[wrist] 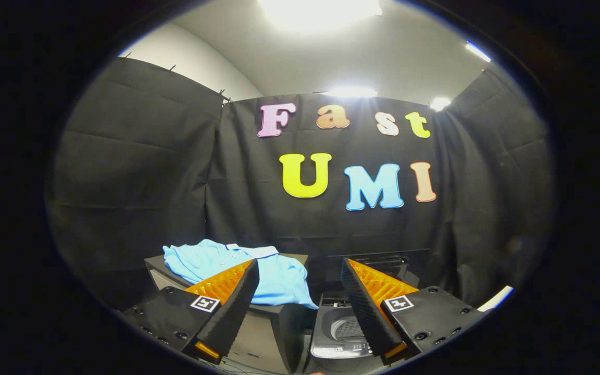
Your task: Put the clothes into the washing machine and then close the washing machine lid.
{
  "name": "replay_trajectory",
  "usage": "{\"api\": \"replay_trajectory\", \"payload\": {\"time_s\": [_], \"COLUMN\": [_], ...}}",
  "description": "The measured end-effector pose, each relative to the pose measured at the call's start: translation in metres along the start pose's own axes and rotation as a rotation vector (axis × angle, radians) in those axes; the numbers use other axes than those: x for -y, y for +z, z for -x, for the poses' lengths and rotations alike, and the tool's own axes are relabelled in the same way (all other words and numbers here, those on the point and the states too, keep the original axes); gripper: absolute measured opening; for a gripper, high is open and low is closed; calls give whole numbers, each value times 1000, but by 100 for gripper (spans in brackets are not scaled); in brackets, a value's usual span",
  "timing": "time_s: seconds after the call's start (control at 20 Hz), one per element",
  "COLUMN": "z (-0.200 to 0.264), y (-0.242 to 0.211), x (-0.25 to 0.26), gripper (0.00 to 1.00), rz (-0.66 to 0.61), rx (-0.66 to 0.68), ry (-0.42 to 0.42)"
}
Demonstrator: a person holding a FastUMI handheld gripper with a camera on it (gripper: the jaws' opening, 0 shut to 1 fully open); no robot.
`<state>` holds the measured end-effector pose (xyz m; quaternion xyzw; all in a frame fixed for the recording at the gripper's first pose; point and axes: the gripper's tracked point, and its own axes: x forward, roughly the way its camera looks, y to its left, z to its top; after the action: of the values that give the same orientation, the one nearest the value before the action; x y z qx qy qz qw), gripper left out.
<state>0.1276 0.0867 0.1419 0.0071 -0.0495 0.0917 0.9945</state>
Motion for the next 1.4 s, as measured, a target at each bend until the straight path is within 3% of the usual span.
{"api": "replay_trajectory", "payload": {"time_s": [0.8, 1.4], "z": [-124, -188], "y": [2, -32], "x": [-71, -139], "gripper": [98, 99], "rz": [-50, -66], "rx": [-137, -372], "ry": [164, 350]}}
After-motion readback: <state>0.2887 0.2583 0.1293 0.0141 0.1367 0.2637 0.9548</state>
